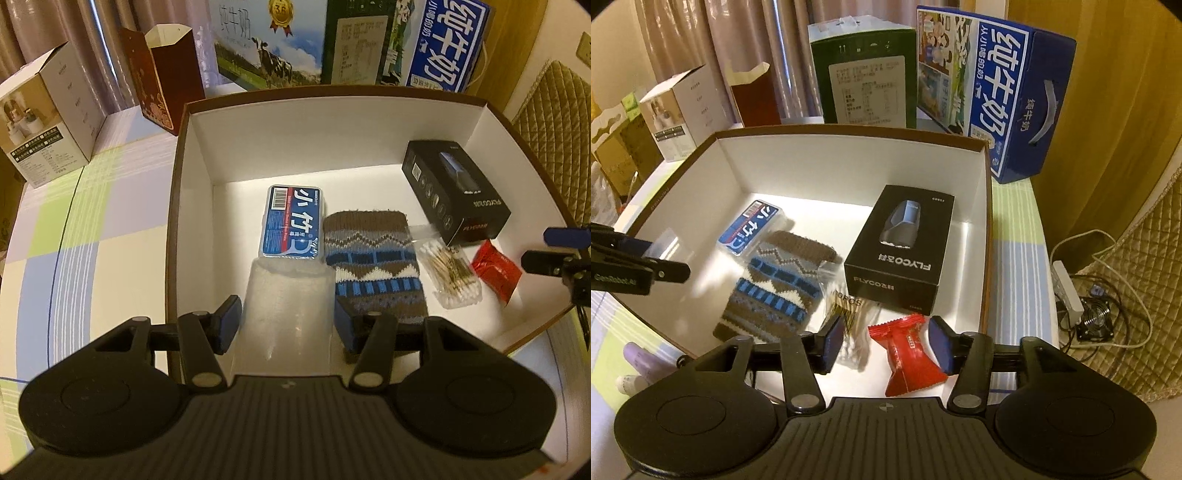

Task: Organize objects
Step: 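Carry the candy packet and plastic cup into the box and open both tools, then withdraw both tools from the box back toward the table items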

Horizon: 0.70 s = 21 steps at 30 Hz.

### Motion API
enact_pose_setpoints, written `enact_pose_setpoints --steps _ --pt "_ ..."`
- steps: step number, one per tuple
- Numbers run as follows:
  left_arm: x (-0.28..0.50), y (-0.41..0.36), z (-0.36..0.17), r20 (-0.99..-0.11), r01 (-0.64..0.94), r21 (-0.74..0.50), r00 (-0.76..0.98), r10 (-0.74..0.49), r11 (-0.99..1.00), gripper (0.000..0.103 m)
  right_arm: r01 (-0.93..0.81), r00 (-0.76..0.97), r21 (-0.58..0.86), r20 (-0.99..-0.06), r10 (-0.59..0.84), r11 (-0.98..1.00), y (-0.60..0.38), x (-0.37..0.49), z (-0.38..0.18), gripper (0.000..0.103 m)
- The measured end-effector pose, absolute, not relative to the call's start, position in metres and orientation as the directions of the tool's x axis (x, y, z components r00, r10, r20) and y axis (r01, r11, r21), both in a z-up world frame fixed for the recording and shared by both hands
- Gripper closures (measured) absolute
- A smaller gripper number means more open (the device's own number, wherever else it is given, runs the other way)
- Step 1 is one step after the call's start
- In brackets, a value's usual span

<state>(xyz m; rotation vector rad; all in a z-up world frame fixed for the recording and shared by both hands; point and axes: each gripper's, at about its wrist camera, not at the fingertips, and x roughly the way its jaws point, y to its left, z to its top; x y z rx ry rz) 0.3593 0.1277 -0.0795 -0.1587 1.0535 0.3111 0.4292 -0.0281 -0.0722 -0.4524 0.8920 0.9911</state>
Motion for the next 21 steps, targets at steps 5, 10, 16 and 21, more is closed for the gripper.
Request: enact_pose_setpoints --steps 5,10,16,21 --pt "0.359 0.125 -0.079 -0.877 -0.309 0.029 0.448 0.173 0.951 0.039 -0.865 0.244 0.075 -0.801 0.547 0.497 -0.032 0.427 -0.067 0.039" --pt "0.358 0.125 -0.077 -0.88 -0.311 0.029 0.444 0.172 0.95 0.036 -0.863 0.236 0.095 -0.792 0.563 0.496 -0.035 0.425 -0.064 0.027" --pt "0.353 0.121 -0.068 -0.873 -0.31 0.029 0.456 0.175 0.95 0.033 -0.861 0.219 0.13 -0.778 0.589 0.491 -0.039 0.422 -0.059 0.015" --pt "0.346 0.117 -0.056 -0.858 -0.32 0.038 0.475 0.195 0.947 0.028 -0.857 0.223 0.151 -0.754 0.618 0.493 -0.046 0.417 -0.051 0.01"
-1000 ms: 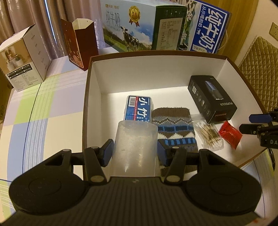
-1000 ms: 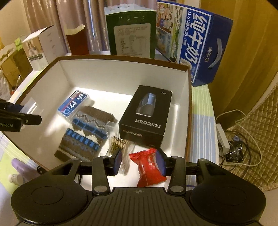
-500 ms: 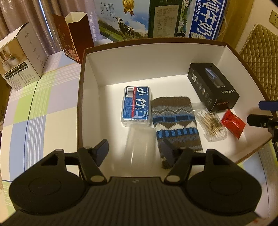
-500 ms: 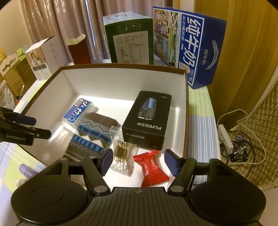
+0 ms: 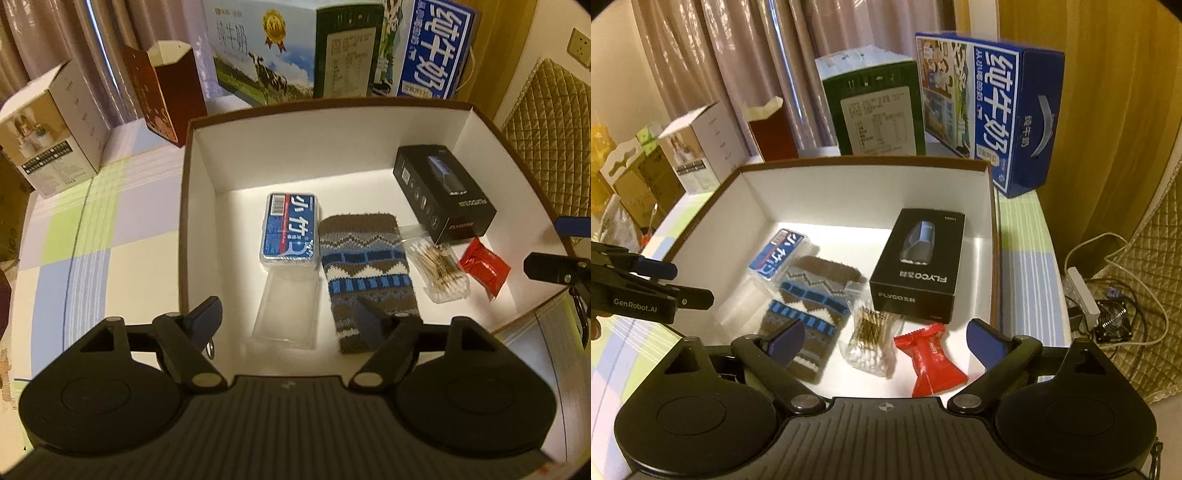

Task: Organize objects
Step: 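Withdraw both tools from the box back toward the table items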

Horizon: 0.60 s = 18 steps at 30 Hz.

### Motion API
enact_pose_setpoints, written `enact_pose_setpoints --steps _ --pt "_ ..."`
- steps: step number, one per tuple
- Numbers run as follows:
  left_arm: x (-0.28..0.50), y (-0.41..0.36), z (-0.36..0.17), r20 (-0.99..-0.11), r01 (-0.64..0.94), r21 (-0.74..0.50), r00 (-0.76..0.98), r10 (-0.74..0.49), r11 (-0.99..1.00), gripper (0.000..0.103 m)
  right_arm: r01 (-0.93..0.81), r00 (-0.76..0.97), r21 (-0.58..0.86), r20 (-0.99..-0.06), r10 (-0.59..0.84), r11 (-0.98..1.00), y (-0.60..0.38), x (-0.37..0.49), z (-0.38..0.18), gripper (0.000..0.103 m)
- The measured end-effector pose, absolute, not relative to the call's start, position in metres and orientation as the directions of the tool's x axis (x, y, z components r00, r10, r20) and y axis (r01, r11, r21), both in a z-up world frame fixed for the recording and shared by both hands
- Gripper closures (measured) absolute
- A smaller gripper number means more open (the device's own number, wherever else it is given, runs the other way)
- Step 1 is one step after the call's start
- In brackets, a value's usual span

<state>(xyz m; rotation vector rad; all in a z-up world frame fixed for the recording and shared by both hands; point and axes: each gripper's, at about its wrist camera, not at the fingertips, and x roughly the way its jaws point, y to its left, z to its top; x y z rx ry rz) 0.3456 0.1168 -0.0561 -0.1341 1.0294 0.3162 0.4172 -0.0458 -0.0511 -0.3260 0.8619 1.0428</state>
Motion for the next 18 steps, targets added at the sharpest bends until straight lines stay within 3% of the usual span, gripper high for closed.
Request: enact_pose_setpoints --steps 18 --pt "0.294 0.09 -0.005 -0.804 -0.338 0.023 0.553 0.218 0.941 0.021 -0.847 0.236 0.195 -0.696 0.679 0.494 -0.084 0.378 -0.022 0.005"
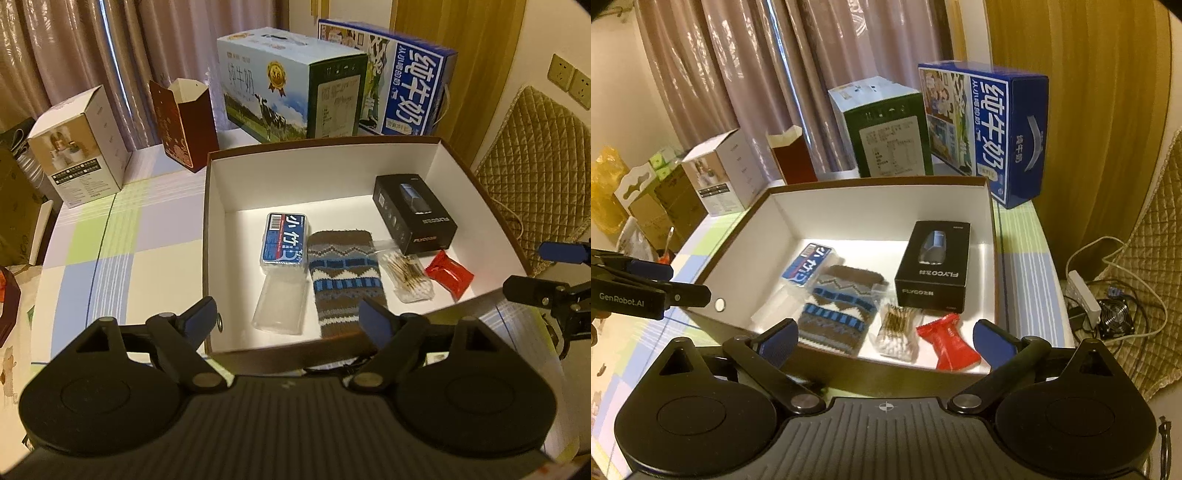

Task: Organize objects
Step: 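Withdraw both tools from the box back toward the table items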

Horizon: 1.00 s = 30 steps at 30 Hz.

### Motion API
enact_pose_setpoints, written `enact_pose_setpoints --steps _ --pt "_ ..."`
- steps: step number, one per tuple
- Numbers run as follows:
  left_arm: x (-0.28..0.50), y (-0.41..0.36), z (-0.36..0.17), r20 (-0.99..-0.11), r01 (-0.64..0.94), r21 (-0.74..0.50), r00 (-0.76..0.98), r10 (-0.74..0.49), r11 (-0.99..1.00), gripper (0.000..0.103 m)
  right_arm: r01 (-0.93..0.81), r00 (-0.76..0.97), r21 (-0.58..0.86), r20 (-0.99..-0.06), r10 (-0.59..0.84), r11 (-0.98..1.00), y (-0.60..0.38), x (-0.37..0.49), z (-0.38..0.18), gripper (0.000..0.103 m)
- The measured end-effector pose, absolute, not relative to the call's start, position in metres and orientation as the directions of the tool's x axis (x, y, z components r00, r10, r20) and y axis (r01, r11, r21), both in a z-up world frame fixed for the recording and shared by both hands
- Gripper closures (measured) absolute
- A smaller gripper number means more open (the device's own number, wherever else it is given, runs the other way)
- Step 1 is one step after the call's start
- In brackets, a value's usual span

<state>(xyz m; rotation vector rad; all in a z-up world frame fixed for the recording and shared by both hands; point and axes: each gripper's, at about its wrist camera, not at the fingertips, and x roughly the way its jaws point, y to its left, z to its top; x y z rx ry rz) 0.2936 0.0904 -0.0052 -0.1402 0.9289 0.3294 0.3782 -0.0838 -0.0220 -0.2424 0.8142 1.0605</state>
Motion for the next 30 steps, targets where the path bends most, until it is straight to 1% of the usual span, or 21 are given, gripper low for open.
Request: enact_pose_setpoints --steps 12,30 --pt "0.256 0.069 0.004 -0.804 -0.341 -0.006 0.561 0.199 0.94 0.021 -0.851 0.215 0.224 -0.676 0.704 0.475 -0.107 0.345 -0.012 0.003" --pt "0.219 0.05 -0.007 -0.829 -0.347 -0.027 0.532 0.173 0.938 0.021 -0.843 0.18 0.255 -0.697 0.694 0.475 -0.131 0.313 -0.02 0.002"
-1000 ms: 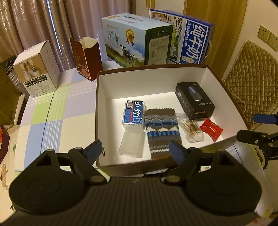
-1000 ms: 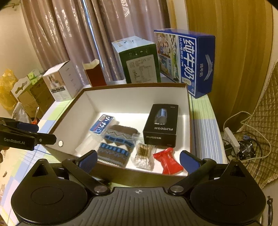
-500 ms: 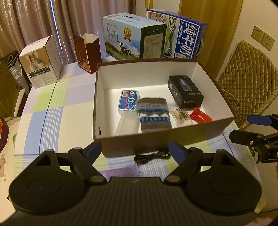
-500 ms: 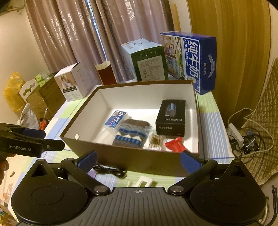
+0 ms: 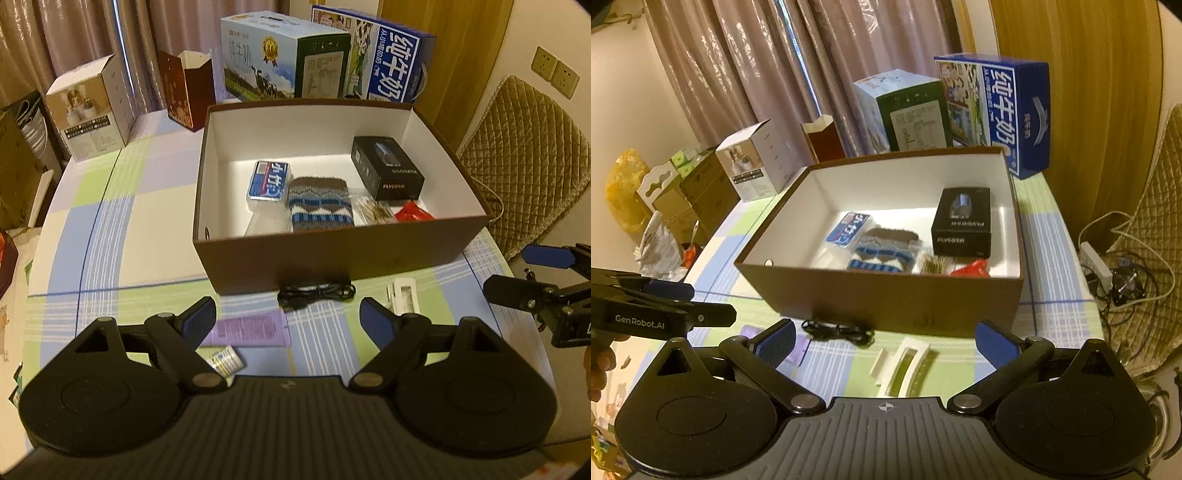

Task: Organize objects
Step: 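Withdraw both tools from the box back toward the table items, then grasp the white hair clip with the right tool while the left tool grasps the white pill bottle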

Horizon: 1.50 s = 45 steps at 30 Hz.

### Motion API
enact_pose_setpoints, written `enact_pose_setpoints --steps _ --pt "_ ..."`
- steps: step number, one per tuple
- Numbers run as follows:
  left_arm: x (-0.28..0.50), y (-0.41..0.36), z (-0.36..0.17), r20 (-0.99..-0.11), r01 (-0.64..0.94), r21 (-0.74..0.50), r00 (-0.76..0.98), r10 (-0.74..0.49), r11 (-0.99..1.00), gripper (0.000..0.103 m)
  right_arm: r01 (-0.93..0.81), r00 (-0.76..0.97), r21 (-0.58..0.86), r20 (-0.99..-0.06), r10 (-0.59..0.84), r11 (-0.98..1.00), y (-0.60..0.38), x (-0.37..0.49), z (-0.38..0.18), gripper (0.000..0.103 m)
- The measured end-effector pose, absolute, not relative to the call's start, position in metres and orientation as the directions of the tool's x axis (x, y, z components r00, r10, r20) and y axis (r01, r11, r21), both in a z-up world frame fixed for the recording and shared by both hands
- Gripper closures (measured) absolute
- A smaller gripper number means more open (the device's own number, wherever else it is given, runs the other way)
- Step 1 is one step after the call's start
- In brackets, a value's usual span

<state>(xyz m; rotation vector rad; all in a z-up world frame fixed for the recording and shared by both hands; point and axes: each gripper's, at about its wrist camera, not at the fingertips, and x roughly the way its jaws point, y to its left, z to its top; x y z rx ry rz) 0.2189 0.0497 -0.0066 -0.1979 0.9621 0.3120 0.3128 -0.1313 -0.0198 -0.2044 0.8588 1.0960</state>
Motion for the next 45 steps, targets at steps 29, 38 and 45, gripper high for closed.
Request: enact_pose_setpoints --steps 29,38,45 --pt "0.178 0.052 -0.054 -0.88 -0.401 -0.021 0.443 0.174 0.916 0.021 -0.828 0.117 0.259 -0.787 0.605 0.497 -0.126 0.283 -0.076 0.002" --pt "0.165 0.064 -0.068 -0.875 -0.417 -0.018 0.446 0.187 0.909 0.021 -0.829 0.12 0.246 -0.799 0.589 0.502 -0.118 0.282 -0.09 0.003" --pt "0.158 0.078 -0.076 -0.881 -0.449 -0.01 0.427 0.205 0.893 0.021 -0.836 0.126 0.233 -0.799 0.588 0.496 -0.111 0.283 -0.096 0.005"
